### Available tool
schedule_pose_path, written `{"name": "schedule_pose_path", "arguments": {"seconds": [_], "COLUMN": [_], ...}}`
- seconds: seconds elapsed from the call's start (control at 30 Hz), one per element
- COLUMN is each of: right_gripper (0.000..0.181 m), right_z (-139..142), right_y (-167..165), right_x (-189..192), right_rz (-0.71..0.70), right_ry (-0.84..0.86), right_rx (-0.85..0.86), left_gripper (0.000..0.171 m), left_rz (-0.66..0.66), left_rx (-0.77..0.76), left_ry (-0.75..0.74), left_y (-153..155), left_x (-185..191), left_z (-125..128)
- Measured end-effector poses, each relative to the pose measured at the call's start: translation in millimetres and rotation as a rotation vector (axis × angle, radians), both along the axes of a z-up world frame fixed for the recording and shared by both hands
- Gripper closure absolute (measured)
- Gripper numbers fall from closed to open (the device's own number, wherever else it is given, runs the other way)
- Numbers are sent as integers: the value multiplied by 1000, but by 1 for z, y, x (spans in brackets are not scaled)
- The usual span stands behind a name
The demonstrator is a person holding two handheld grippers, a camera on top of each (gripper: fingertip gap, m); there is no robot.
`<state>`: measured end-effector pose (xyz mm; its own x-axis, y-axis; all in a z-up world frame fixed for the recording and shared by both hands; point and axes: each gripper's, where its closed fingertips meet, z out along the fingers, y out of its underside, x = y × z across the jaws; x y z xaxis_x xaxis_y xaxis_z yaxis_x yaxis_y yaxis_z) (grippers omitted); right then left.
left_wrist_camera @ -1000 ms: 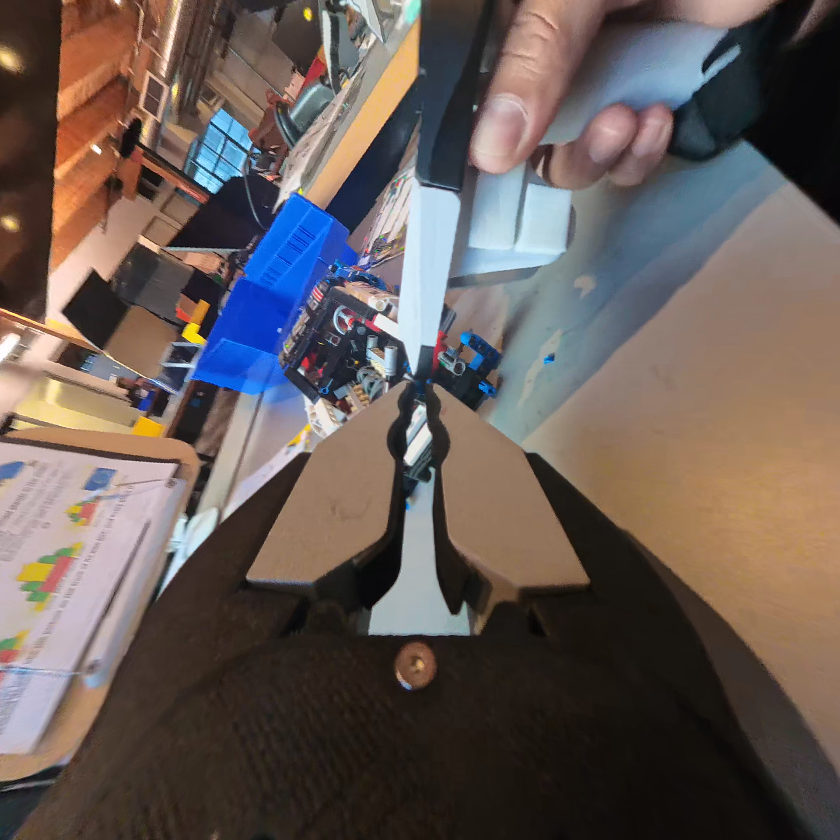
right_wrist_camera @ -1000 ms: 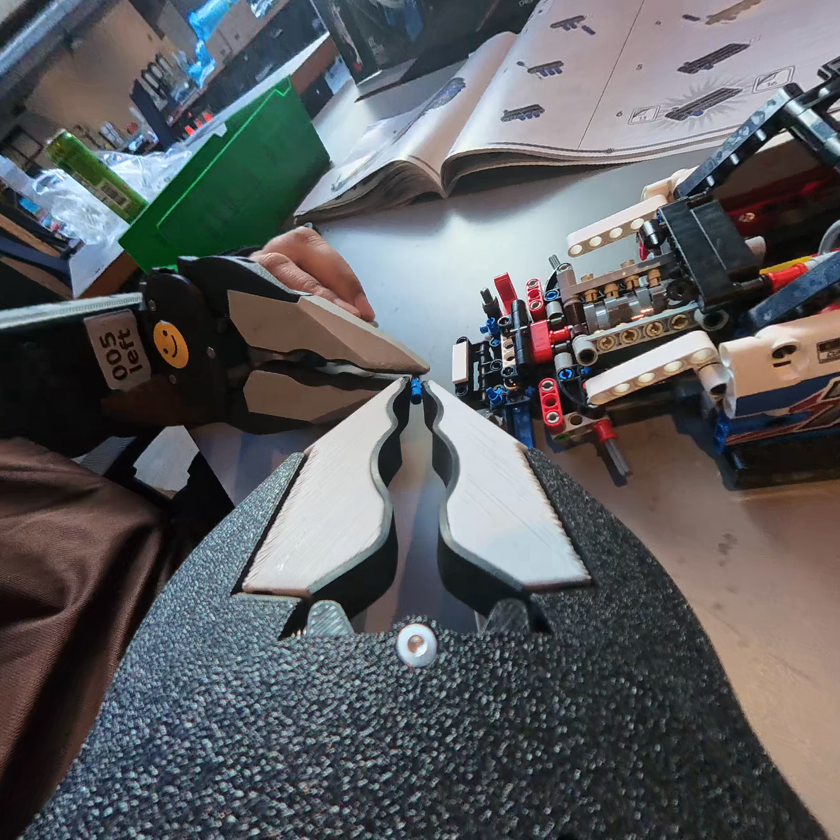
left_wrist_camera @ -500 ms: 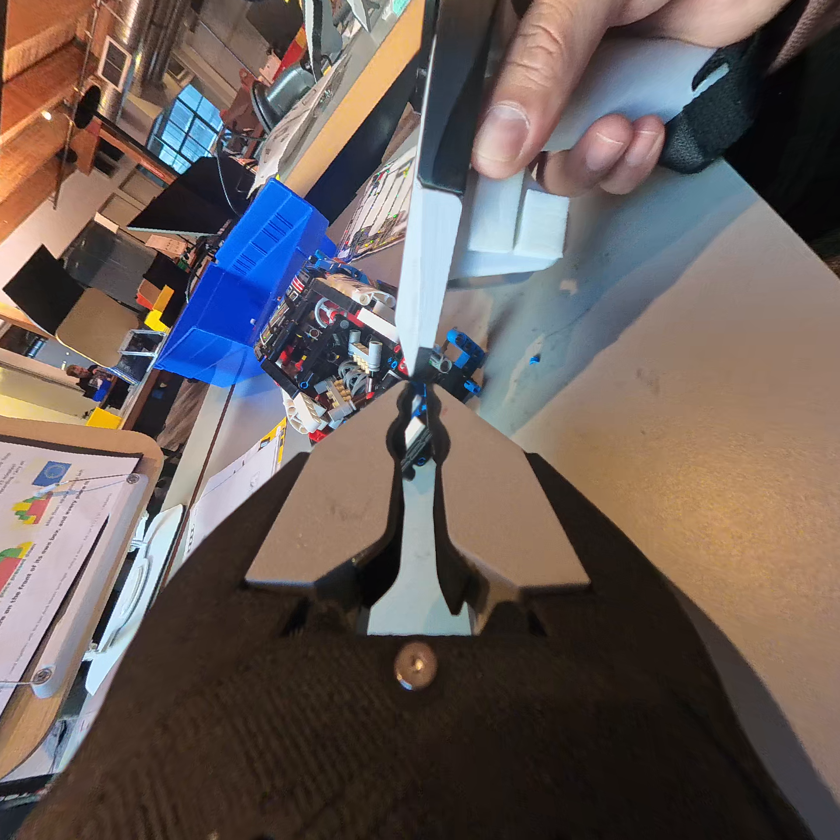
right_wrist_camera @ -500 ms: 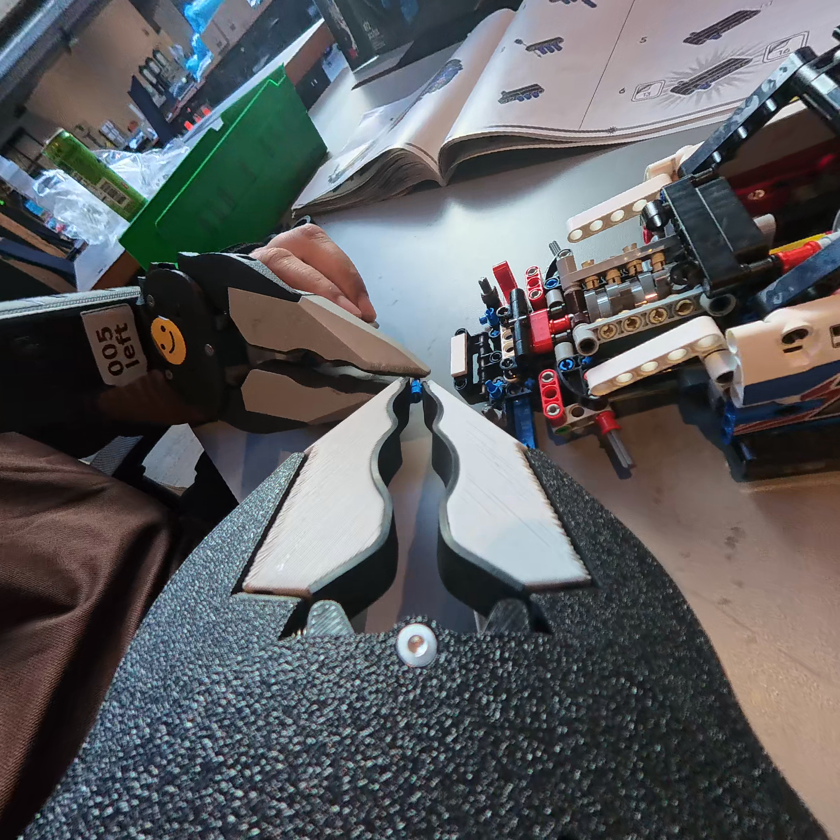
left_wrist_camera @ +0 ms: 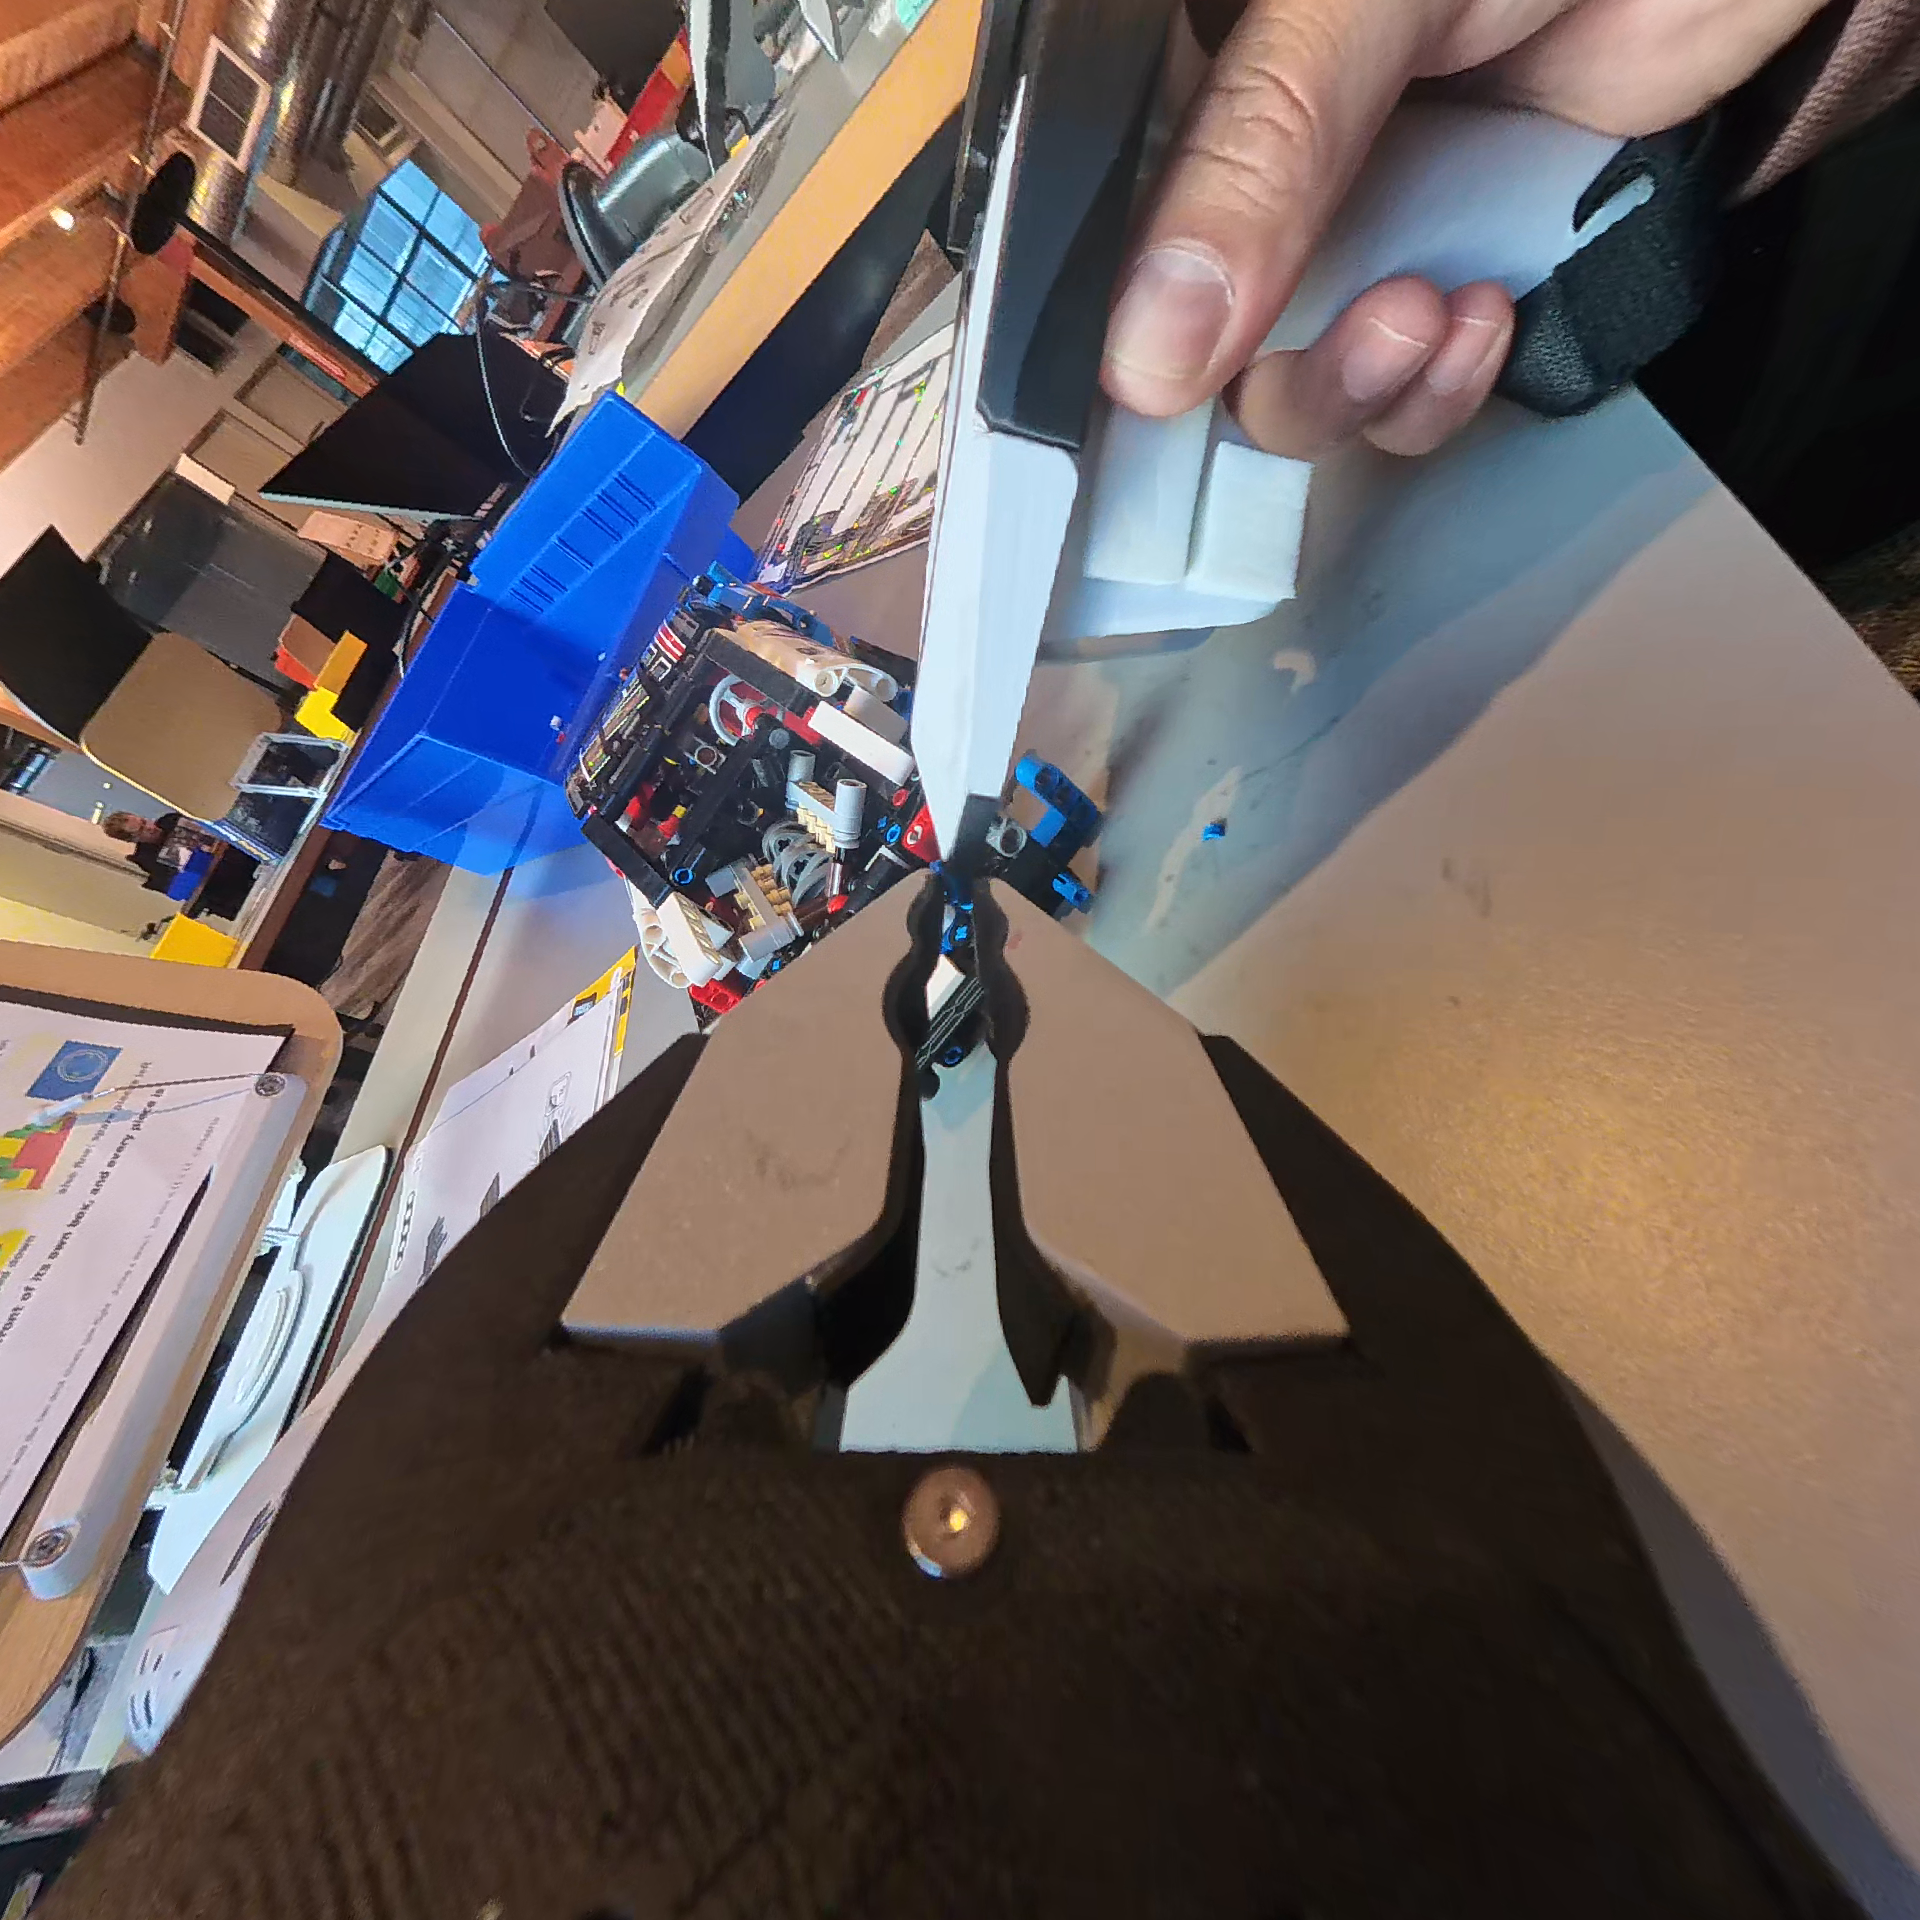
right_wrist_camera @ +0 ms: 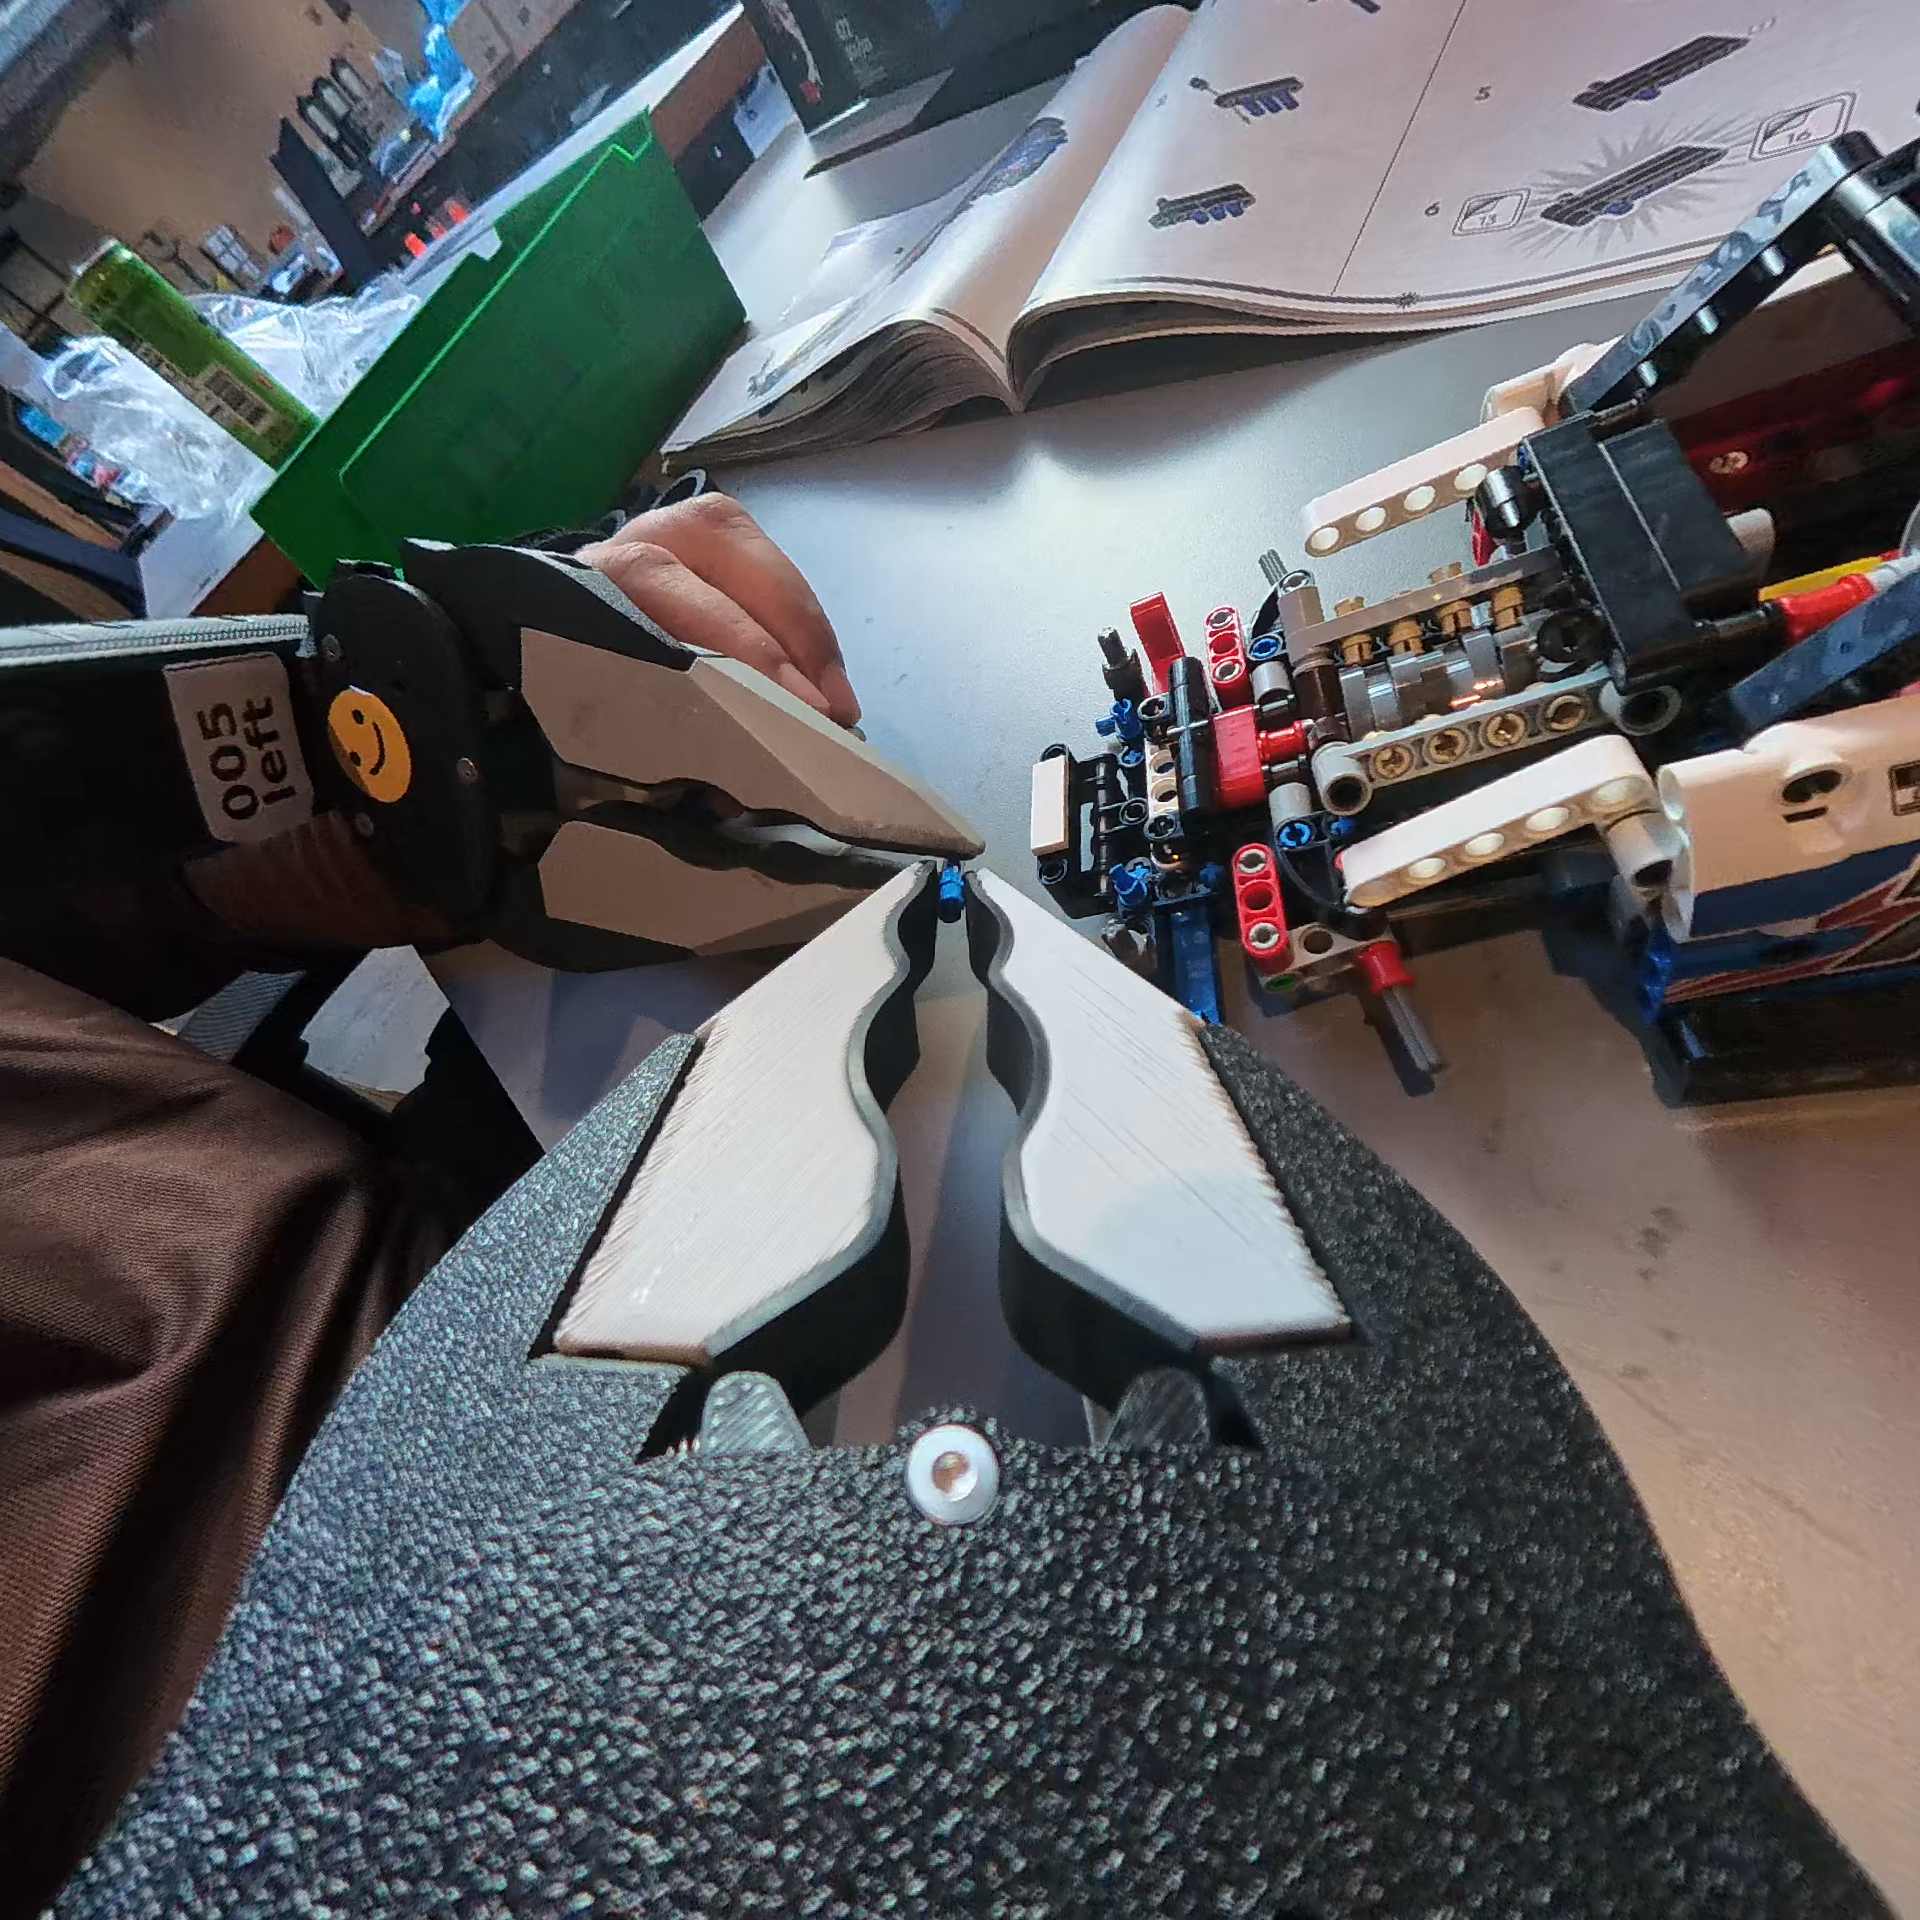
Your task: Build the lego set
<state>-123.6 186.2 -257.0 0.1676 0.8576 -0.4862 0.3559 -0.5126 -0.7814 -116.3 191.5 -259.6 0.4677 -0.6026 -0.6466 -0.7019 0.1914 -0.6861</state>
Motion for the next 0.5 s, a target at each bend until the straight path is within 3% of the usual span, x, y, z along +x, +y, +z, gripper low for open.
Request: {"name": "schedule_pose_path", "arguments": {"seconds": [0.33,0.5], "right_gripper": [176,176], "right_z": [0,3], "right_y": [0,1], "right_x": [1,-1], "right_rz": [2,-9], "right_ry": [-2,16], "right_rx": [6,4], "left_gripper": [170,170], "left_rz": [-6,5], "left_rx": [-8,-115], "left_ry": [-1,-70], "left_y": [0,1], "left_x": [0,-3], "left_z": [0,2]}}
